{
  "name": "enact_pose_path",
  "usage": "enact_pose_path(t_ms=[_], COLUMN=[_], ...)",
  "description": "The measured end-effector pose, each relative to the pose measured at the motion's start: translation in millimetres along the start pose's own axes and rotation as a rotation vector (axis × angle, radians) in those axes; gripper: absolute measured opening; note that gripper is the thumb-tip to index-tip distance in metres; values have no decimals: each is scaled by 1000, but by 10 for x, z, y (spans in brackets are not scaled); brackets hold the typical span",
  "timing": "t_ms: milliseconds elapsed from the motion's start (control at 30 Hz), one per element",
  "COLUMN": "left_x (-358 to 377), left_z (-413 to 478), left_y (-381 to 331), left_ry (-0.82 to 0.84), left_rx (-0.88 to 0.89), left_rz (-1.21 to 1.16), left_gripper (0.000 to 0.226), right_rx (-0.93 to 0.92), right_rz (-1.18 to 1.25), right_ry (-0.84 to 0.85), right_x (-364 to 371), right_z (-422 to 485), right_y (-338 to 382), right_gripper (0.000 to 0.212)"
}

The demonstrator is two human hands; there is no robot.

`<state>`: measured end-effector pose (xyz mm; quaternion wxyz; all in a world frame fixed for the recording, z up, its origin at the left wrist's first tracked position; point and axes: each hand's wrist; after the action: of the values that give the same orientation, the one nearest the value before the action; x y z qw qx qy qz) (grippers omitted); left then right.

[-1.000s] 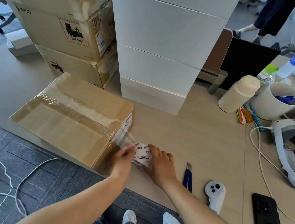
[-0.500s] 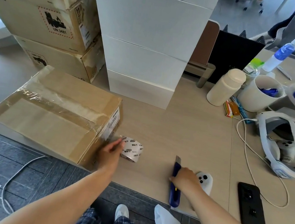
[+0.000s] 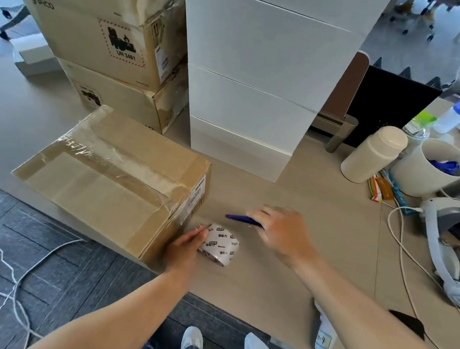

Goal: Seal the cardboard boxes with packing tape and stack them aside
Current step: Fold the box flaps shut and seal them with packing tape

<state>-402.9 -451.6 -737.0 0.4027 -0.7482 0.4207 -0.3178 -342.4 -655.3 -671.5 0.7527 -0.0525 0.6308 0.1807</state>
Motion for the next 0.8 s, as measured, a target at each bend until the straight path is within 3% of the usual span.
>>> enact_pose_path(t_ms=[67,167,267,433,533,667,800], left_x=[22,44,55,68,49,-26,-8], left_z=[-18,-26,-10,26,64,196,19], left_y=[17,32,51,129,177,329,28], left_ry=[-12,-22,-20,-43,-57,-70,58], left_rx=[-22,-19,-21,9,-2,-11,-51], left_rz=[-29,-1,5,-90,-106,-108,-64], left_gripper=[12,7,9,43,50,88,27], right_rx=[-234,-435,-543,-610,-610,-638,-339], right_rz=[-59,-88,-159,-158,-160,-163,-224], right_ry=[-70,-102,-81,-90,-119,-128,-124], right_x=[-4,-19,70,175,195,159,154], right_z=[180,309,329,320,341,395,573], right_y=[113,292,427,508,467,494,283], right_gripper=[18,42,25,30,30,27,20])
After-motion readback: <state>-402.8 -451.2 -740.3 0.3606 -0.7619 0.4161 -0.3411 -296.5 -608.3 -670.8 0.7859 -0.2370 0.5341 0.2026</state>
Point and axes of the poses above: each hand's wrist, its own z-axis towards the middle knuckle, its own x-axis out of the palm, y = z × x, and after that the axes turned 12 degrees about x, right-handed
